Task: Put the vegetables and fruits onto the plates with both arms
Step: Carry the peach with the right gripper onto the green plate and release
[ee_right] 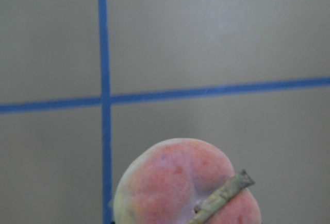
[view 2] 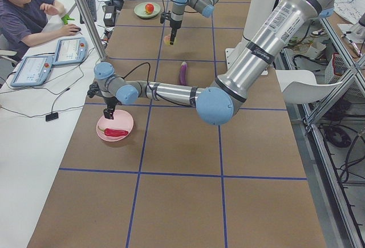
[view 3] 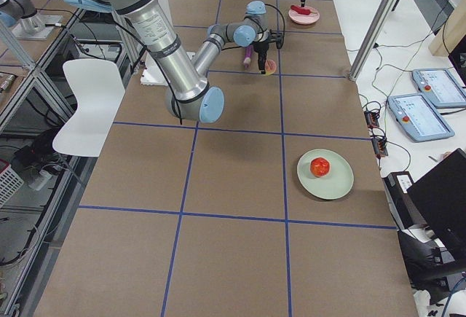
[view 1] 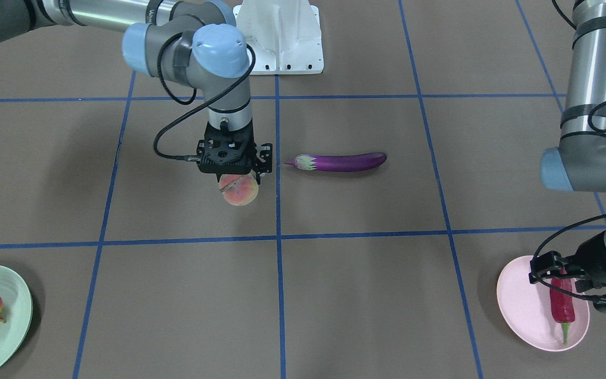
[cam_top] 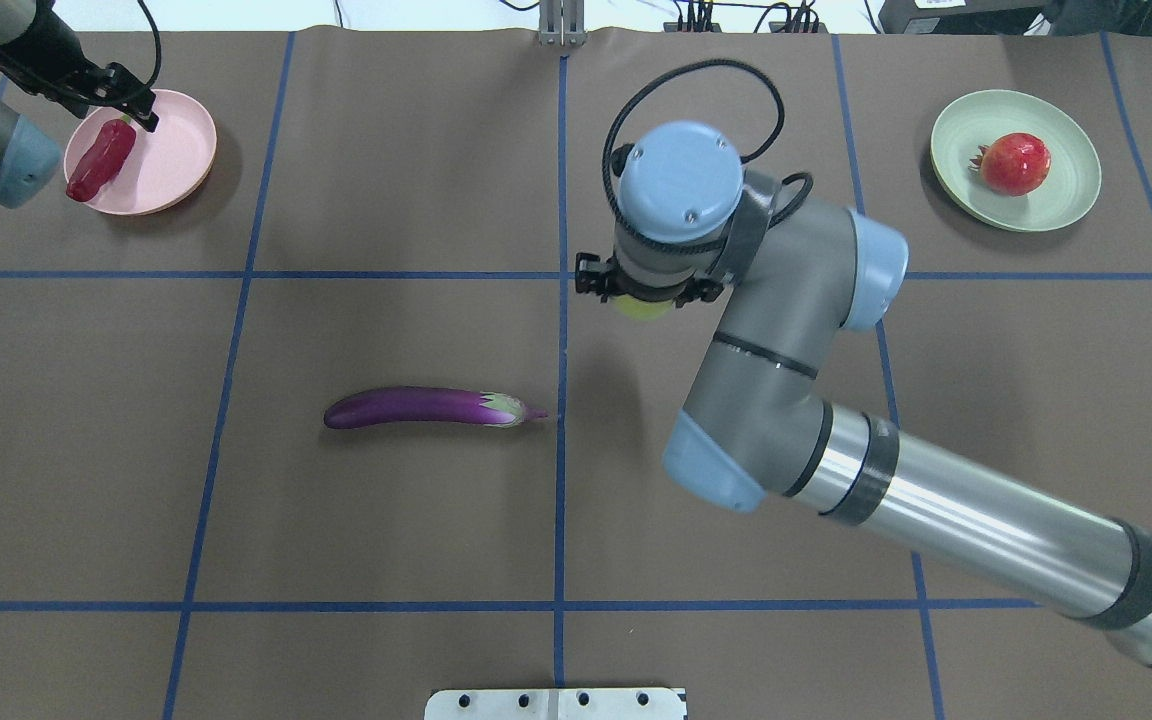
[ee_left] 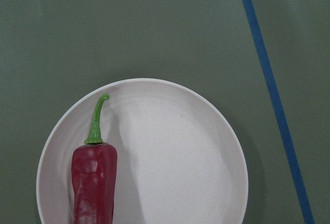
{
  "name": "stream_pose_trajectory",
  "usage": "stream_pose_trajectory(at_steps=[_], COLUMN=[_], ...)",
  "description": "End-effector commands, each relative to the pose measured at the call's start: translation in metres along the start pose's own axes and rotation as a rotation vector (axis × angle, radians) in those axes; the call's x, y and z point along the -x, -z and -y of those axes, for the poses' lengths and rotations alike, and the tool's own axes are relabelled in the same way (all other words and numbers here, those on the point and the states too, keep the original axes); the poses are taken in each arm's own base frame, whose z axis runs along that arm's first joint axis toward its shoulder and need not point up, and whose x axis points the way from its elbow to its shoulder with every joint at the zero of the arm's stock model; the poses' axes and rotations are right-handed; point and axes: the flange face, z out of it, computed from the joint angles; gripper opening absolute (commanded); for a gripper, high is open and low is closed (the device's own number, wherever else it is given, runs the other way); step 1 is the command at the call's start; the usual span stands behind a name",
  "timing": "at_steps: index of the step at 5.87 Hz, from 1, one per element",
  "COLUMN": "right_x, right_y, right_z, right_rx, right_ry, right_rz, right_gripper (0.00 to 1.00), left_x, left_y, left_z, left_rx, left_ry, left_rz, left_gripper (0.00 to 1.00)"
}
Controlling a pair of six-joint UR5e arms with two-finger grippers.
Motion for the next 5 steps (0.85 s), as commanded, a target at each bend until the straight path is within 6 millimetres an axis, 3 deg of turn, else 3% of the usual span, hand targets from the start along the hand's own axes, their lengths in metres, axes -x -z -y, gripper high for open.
stream_pose_trajectory(at_steps=[1,2,3,5], right_x=[-0.080,-0.133,-0.191,-0.300], right_y=[-0.006,-0.015,-0.029,-0.040], right_z=[0.101,0.149,0.191,0.250], right_rx=[0.040,0.067,0.086,0.111], right_ry=[0.089,0.148,0.193,0.252], right_rz=[-0.052,-0.019,-0.002,0.006], right_gripper=[0.00,0.00,0.00,0.00], left_x=[-0.040,-0.085,-0.117,-0.165], left_y=[0.029,0.019,0.019,0.028], left_z=[0.006,-0.002,-0.007,-0.019], left_rx=[-0.053,-0.046,-0.045,-0.050], left_ry=[0.119,0.147,0.166,0.171], left_rz=[-0.039,-0.064,-0.087,-0.136], left_gripper=[1.00,1.00,1.00,1.00])
